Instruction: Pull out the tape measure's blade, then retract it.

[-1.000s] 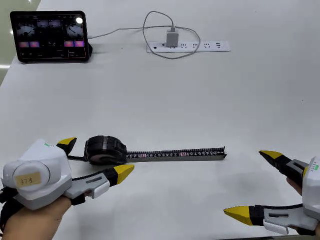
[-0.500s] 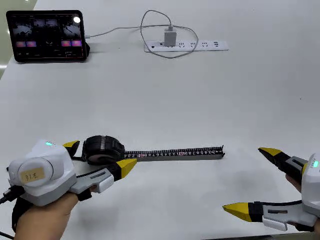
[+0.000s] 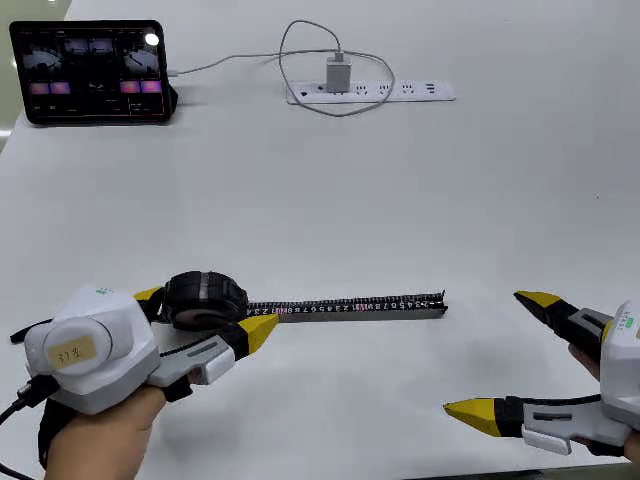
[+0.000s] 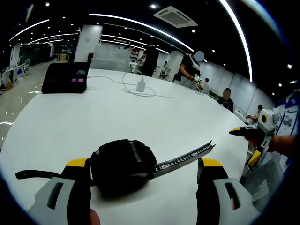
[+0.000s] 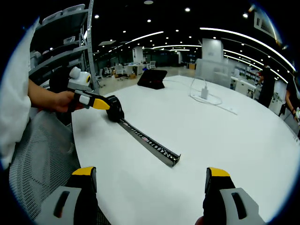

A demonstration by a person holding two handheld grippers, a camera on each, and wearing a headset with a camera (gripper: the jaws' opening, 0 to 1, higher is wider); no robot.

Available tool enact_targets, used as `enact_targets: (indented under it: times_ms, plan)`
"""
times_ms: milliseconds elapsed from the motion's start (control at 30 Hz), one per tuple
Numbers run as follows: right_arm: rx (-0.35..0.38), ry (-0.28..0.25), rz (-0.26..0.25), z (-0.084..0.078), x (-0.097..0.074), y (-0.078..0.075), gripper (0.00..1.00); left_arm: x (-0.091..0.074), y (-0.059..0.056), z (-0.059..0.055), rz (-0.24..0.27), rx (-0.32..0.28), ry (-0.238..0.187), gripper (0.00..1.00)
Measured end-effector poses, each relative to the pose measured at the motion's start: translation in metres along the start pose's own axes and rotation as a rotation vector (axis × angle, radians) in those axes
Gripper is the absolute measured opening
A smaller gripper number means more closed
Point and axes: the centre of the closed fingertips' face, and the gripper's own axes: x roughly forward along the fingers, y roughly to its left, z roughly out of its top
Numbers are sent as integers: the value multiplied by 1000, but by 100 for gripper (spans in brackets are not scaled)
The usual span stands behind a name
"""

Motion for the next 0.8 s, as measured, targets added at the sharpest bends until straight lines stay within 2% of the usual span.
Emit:
enact_targets:
  times_ms: [167, 267, 400, 500, 667, 800]
  plan:
    - [1, 0, 1, 0, 0, 0, 95, 1, 2, 1, 11, -17, -9, 91]
    - [-4, 0, -1, 1, 0, -2, 92, 2, 3, 0, 19, -8, -7, 91]
    - [-10, -4, -6, 2, 0, -6, 90, 3, 8, -2, 60, -11, -11, 87]
    - [-14, -3, -7, 3, -1, -9, 88, 6, 7, -3, 79, -1, -13, 87]
    - [-20, -2, -10, 5, -1, -11, 88, 8, 14, -4, 145, 24, 2, 81]
    - [-23, 0, -7, 4, 1, -11, 87, 10, 17, -4, 177, 16, 5, 79]
